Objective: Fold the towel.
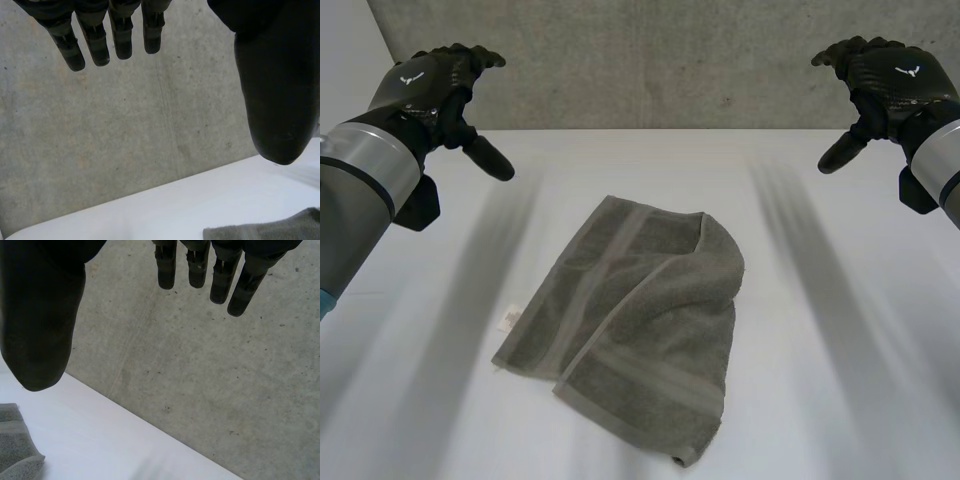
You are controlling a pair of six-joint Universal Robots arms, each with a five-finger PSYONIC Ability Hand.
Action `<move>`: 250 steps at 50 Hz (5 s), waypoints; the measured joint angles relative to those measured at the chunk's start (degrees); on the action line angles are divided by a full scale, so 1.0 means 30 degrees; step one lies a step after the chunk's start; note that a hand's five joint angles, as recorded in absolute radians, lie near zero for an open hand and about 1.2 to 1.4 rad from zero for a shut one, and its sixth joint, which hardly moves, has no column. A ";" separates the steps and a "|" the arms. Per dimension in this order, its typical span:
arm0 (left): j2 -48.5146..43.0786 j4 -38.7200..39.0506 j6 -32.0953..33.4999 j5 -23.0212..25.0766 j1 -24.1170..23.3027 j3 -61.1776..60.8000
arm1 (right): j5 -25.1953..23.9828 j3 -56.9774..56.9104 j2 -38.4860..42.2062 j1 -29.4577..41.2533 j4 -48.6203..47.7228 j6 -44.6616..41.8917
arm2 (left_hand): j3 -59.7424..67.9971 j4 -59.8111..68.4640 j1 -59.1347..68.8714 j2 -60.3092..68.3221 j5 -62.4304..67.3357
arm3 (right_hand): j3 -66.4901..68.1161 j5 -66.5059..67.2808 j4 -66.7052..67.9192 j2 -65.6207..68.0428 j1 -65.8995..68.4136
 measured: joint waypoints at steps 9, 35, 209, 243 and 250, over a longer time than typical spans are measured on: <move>-0.0564 -0.0448 0.0083 -0.0195 -0.0038 0.0244 | -0.0003 -0.0054 0.0098 0.0116 0.0008 0.0109 | 0.0000 0.0000 0.0000 0.0000 0.0000 | 0.0000 0.0000 0.0000 0.0000 -0.0002; -0.0598 -0.0404 0.0060 -0.0211 -0.0105 0.0178 | -0.0199 -0.0096 0.0082 0.0047 0.0005 0.0100 | 0.0000 0.0000 0.0000 -0.0002 0.0000 | 0.0000 0.0000 0.0000 0.0000 -0.0003; -0.0798 0.0656 -0.1078 0.3111 -0.1702 0.0623 | -0.5267 -0.2365 0.0218 0.0835 -0.0003 -0.8758 | 0.0000 0.0002 1.9271 1.9805 2.0792 | 0.0000 2.0550 -0.0002 2.0220 2.0183; -0.3170 -0.1341 0.5829 0.4533 -0.0459 -0.5556 | -0.6031 0.6982 0.0282 -0.0558 0.0720 -0.0057 | 0.0000 0.0000 0.8101 0.9018 0.8724 | 0.0000 -0.0023 0.0000 -0.0078 0.0092; -0.2447 -0.1289 0.5750 0.4566 -0.0445 -0.6403 | -0.6724 0.8840 0.0480 -0.0745 0.0526 -0.0170 | 0.0000 0.0002 0.6546 0.7392 0.7079 | 0.0000 -0.0023 0.0000 -0.0078 0.0084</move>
